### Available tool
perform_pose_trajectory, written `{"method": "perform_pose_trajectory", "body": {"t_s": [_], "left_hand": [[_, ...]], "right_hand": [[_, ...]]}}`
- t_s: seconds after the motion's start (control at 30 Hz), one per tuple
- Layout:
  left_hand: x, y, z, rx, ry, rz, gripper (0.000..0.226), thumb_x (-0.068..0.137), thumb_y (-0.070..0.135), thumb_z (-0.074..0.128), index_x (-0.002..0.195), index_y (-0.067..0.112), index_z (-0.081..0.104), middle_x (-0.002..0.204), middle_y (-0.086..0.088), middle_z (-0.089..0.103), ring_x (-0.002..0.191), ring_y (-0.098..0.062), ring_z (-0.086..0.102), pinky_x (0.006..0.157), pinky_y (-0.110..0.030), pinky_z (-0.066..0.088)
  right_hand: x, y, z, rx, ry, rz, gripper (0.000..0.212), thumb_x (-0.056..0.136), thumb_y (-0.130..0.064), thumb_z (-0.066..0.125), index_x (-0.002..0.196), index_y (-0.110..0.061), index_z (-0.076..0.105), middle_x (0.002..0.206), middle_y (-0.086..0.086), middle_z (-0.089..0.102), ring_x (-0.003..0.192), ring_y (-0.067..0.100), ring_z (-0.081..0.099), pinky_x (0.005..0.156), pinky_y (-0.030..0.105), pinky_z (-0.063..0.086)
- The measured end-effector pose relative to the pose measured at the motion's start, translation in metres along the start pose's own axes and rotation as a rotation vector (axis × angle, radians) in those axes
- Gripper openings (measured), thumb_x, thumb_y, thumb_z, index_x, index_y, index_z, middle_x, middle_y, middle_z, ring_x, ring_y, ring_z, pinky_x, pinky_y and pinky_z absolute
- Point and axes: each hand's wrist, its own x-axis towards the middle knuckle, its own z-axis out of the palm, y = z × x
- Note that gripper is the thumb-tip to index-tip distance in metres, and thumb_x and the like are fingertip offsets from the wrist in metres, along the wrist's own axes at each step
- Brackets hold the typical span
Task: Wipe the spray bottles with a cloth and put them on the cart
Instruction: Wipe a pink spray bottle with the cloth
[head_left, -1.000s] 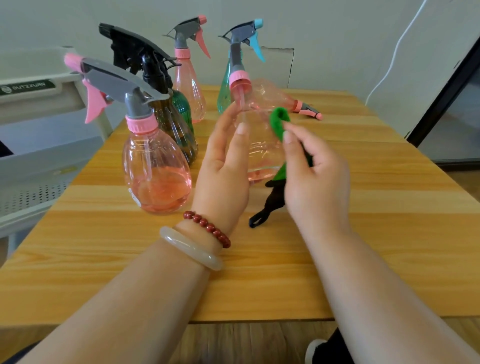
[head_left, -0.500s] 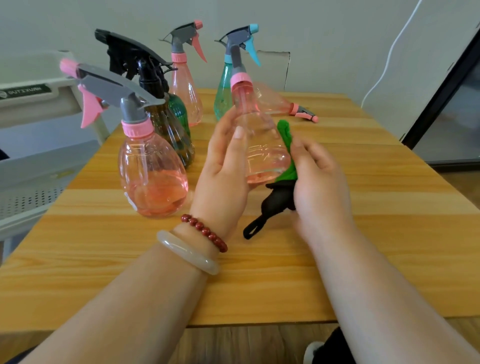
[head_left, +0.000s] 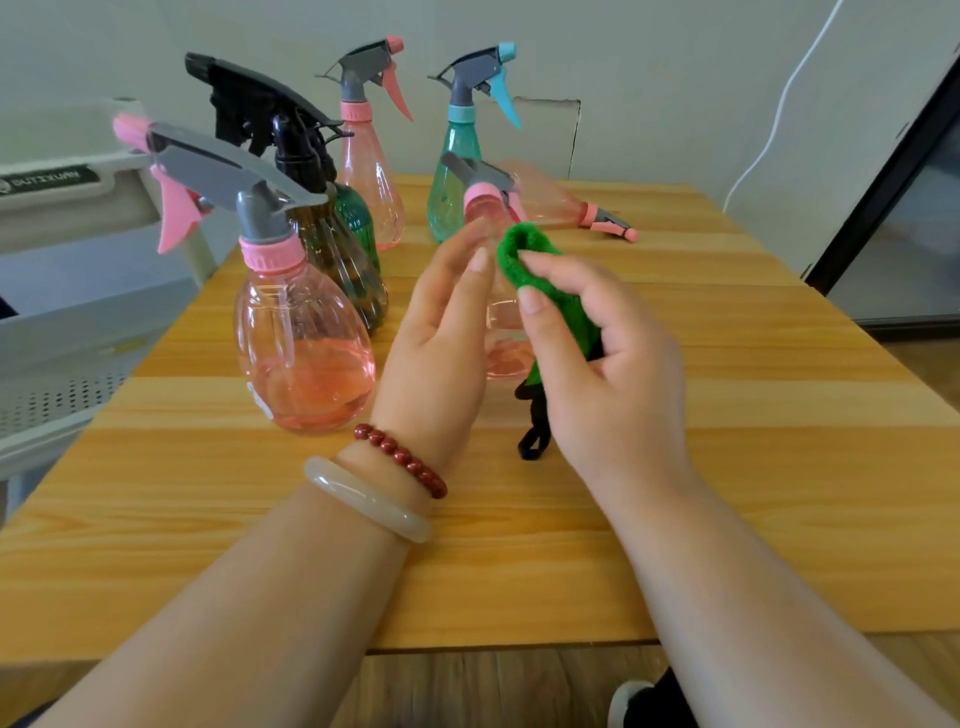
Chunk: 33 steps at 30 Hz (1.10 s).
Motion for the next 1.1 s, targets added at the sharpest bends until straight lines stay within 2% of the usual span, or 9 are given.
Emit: {"method": "perform_pose_trajectory", "body": {"t_s": [0.17,0.37,0.53,0.6,0.7,0.77,0.9,1.0,1.1], "left_hand": [[-0.009,0.004,0.006,0.002,0.024,0.082,0.030,0.104,0.024,0.047,0.132,0.029,0.057,0.119,0.017,0.069,0.113,-0.006,0.065,0.096,-0.039,0.055],[-0.008,0.005,0.004,0.070,0.030,0.118,0.035,0.103,0.012,0.046,0.134,0.026,0.055,0.122,0.015,0.066,0.113,0.002,0.061,0.098,-0.025,0.052],[-0.009,0.004,0.006,0.057,0.051,0.099,0.030,0.104,0.024,0.049,0.132,0.029,0.057,0.121,0.013,0.068,0.114,-0.009,0.064,0.099,-0.043,0.053],[-0.010,0.005,0.009,0.029,0.044,0.090,0.031,0.105,0.022,0.047,0.135,0.027,0.054,0.121,0.010,0.069,0.109,-0.009,0.067,0.096,-0.040,0.055],[-0.009,0.006,0.008,0.054,0.056,0.099,0.032,0.105,0.020,0.046,0.135,0.028,0.053,0.121,0.017,0.064,0.100,0.006,0.064,0.089,-0.017,0.053],[-0.008,0.005,0.005,0.061,0.046,0.096,0.030,0.105,0.020,0.047,0.131,0.032,0.054,0.122,0.016,0.066,0.109,0.002,0.063,0.097,-0.029,0.054],[-0.006,0.002,0.003,0.065,0.062,0.089,0.028,0.101,0.031,0.052,0.128,0.036,0.058,0.121,0.022,0.067,0.114,0.000,0.061,0.101,-0.038,0.052],[-0.006,0.002,0.005,0.028,0.061,0.092,0.035,0.098,0.035,0.051,0.132,0.034,0.057,0.129,0.013,0.064,0.124,-0.016,0.059,0.106,-0.050,0.046],[-0.007,0.002,0.004,0.124,0.038,0.103,0.038,0.105,0.032,0.042,0.144,0.034,0.045,0.136,0.026,0.051,0.121,0.021,0.044,0.105,-0.008,0.034]], "right_hand": [[0.006,0.008,0.001,0.180,0.122,0.400,0.014,0.100,-0.023,0.056,0.105,-0.027,0.069,0.081,-0.028,0.066,0.080,-0.015,0.058,0.071,0.003,0.040],[-0.005,-0.002,0.006,-0.086,0.062,-0.123,0.026,0.100,-0.013,0.052,0.118,-0.005,0.069,0.123,0.003,0.068,0.122,0.009,0.059,0.103,0.021,0.046],[0.005,0.008,-0.001,0.046,0.116,0.425,0.023,0.103,-0.024,0.051,0.101,-0.019,0.073,0.074,-0.020,0.063,0.069,-0.007,0.056,0.066,0.012,0.039],[0.005,0.011,-0.003,0.127,0.104,0.518,0.024,0.103,-0.025,0.050,0.094,-0.022,0.072,0.074,-0.020,0.064,0.070,-0.007,0.056,0.066,0.013,0.040],[-0.001,-0.002,-0.001,0.031,0.083,0.182,0.021,0.102,-0.020,0.052,0.113,-0.021,0.070,0.108,-0.018,0.068,0.105,-0.011,0.060,0.087,0.007,0.044],[-0.005,-0.001,0.003,-0.025,0.040,-0.012,0.025,0.101,-0.016,0.052,0.120,-0.012,0.069,0.121,-0.007,0.067,0.120,0.000,0.058,0.098,0.013,0.044],[0.004,-0.001,-0.001,0.045,0.067,0.326,0.022,0.103,-0.024,0.050,0.106,-0.027,0.072,0.095,-0.024,0.068,0.092,-0.014,0.060,0.080,0.008,0.044],[0.010,-0.002,-0.003,0.406,0.022,0.706,0.042,0.104,-0.028,0.047,0.072,-0.038,0.074,0.072,-0.014,0.071,0.067,0.004,0.064,0.066,0.023,0.048],[0.009,-0.003,-0.003,0.518,0.038,0.697,0.036,0.102,-0.033,0.050,0.077,-0.043,0.073,0.089,-0.013,0.074,0.087,0.010,0.069,0.083,0.035,0.053]]}}
